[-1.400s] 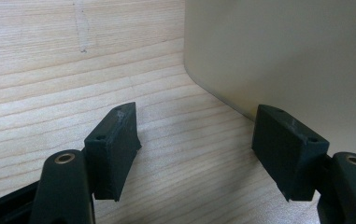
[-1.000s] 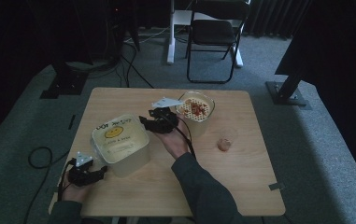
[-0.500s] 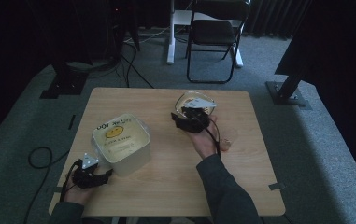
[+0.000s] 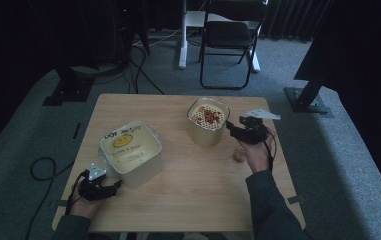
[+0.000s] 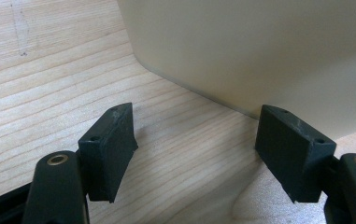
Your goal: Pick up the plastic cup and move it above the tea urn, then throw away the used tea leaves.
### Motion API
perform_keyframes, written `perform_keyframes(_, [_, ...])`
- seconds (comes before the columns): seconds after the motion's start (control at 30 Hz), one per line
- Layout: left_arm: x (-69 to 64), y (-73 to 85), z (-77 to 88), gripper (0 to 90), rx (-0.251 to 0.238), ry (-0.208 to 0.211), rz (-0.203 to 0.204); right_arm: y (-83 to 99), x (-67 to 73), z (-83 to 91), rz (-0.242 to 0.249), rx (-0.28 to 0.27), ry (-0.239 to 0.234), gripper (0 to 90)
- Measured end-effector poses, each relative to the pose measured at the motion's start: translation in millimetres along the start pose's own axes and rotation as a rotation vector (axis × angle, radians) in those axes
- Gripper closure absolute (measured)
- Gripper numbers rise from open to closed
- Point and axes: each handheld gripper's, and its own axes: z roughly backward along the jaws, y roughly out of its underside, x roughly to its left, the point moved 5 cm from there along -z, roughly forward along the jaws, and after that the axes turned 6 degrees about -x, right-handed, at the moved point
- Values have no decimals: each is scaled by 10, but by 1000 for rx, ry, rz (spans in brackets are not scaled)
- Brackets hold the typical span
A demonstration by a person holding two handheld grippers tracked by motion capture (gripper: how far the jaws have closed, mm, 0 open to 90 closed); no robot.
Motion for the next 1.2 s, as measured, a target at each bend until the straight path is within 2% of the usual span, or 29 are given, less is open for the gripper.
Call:
perform_keyframes(0.1, [3,0,-4,288,-3,0,1,78,-149,75,12,0,38,345])
perform_keyframes(0.17, [3,0,-4,288,-3,0,1,194,-302,136,7,4,65,293])
perform_keyframes(0.2, [3,0,-4,288,-3,-1,1,194,-302,136,7,4,65,293])
perform_keyframes(0.3, [3,0,-4,288,-4,0,1,323,-419,177,-6,10,72,219])
perform_keyframes(0.4, [2,1,-4,288,-4,0,2,471,-489,197,-4,23,59,171])
perform_keyframes(0.53, [3,1,-4,288,-4,0,1,647,-542,206,6,41,63,158])
perform_keyframes(0.6, [3,1,-4,288,-5,0,1,712,-557,212,4,35,68,160])
perform_keyframes(0.77, [4,1,-5,289,-6,-1,3,853,-520,217,10,23,45,149])
perform_keyframes(0.93, [4,1,-4,289,-7,-1,3,987,-470,194,-9,-10,-5,139])
perform_keyframes(1.2, [6,2,-5,289,-7,-1,3,1110,-417,36,-3,0,-25,138])
